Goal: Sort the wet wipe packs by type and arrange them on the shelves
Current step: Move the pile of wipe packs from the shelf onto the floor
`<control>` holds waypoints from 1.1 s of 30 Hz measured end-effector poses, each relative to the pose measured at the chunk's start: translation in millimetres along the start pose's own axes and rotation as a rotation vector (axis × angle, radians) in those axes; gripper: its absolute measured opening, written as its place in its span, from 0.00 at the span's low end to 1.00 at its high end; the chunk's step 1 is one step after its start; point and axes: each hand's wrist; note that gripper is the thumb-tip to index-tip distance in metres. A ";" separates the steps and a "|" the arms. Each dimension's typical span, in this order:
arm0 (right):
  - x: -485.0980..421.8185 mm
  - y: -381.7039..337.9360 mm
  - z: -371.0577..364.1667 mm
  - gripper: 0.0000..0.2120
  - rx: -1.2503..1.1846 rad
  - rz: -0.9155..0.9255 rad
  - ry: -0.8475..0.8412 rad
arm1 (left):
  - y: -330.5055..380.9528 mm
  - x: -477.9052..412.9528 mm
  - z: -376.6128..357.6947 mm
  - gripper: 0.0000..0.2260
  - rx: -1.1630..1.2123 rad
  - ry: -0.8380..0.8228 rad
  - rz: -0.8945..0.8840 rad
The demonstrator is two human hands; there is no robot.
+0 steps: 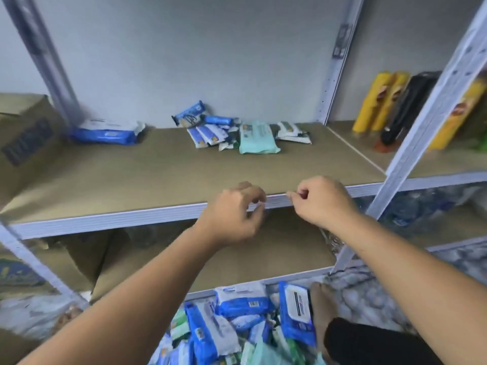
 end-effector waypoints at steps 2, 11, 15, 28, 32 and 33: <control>-27.1 15.2 15.4 0.21 -0.009 -0.001 0.054 | -0.2 -32.5 4.8 0.10 -0.015 0.040 -0.001; -164.7 82.5 21.9 0.10 -0.269 -0.091 0.071 | -50.1 -165.2 -14.3 0.15 -0.034 0.086 0.079; -220.1 108.7 2.3 0.21 -0.433 -0.161 0.051 | -76.9 -221.1 -40.2 0.21 -0.047 0.093 0.041; -288.2 121.0 -54.8 0.29 -0.192 -0.111 0.025 | -76.0 -329.6 -88.7 0.25 -0.293 0.003 0.216; -289.4 120.0 -58.6 0.21 -0.188 -0.147 0.138 | -77.9 -332.6 -84.6 0.32 -0.373 -0.042 0.324; -289.5 120.2 -59.6 0.20 -0.208 -0.148 0.170 | -78.6 -332.9 -85.4 0.34 -0.389 -0.044 0.336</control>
Point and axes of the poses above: each hand's wrist, its own x-axis away from the middle knuckle, its own z-axis out of the back of the hand, y = z × x, and after that the axes turned 5 degrees about -y, right-handed
